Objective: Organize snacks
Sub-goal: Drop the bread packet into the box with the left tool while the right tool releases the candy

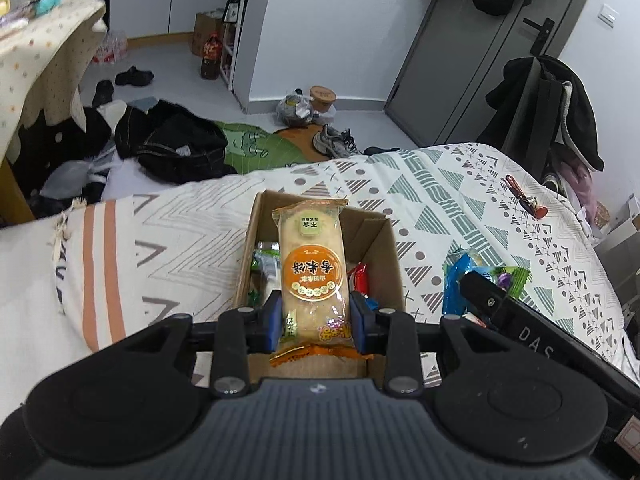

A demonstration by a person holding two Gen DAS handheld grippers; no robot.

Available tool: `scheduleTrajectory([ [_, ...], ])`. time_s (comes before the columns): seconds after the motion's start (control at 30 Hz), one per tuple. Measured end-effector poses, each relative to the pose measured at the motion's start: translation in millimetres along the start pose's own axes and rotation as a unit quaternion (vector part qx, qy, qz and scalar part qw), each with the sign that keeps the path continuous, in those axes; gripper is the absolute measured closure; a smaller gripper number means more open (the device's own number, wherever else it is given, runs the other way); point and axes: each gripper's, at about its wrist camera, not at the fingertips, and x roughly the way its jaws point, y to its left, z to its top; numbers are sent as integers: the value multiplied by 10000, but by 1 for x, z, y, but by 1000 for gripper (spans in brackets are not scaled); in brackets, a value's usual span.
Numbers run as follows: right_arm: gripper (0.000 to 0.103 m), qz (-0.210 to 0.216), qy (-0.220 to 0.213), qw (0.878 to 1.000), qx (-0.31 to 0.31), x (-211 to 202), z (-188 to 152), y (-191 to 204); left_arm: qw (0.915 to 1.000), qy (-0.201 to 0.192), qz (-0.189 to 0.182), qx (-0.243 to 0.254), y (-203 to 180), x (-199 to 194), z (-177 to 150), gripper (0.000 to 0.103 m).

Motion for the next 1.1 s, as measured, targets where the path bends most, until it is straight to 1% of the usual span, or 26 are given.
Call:
scheduleTrajectory([
  [0.07, 75, -12, 15, 10000, -47, 1, -2, 5, 9999, 113, -100, -52, 6, 6, -2, 69],
  [0.1, 75, -20, 32, 10000, -82, 2, -3, 8, 9997, 187, -105, -74, 9, 11, -2, 66],
  [0.17, 75, -21, 78, 9999, -132, 5, -6, 12, 9991, 342, -105, -241, 18, 18, -3, 64],
  [0.23, 74, -17, 134, 9998, -167, 8, -9, 16, 9986, 312, -60, -426, 28, 18, -2, 61],
  [0.37, 74, 40, 292, 9994, -159, 15, -14, 20, 9986, 241, -86, -463, 39, 16, 1, 52],
  [0.5, 74, 165, 445, 9987, -163, 20, -17, 27, 9985, 211, -66, -492, 47, 16, 6, 51],
  [0.57, 71, 263, 525, 9981, -196, 20, -19, 31, 9984, 207, -65, -517, 50, 15, 9, 51],
  [0.63, 59, 296, 578, 9977, -209, 20, -18, 35, 9984, 224, -64, -515, 51, 16, 11, 46],
  [0.67, 49, 274, 559, 9978, -208, 18, -18, 36, 9984, 248, -55, -505, 51, 16, 12, 41],
  [0.73, 48, 223, 497, 9984, -175, 13, -14, 35, 9985, 261, -28, -477, 50, 15, 13, 34],
  [0.8, 48, 181, 504, 9985, -74, 9, -9, 31, 9989, 226, -3, -421, 48, 12, 13, 24],
  [0.9, 48, -26, 469, 9989, 48, 0, -1, 22, 9993, 219, -20, -303, 42, 10, 12, 20],
  [1.1, 48, -416, 514, 9977, 163, -15, 2, -2, 9996, 219, -94, -151, 28, 6, 8, 20],
])
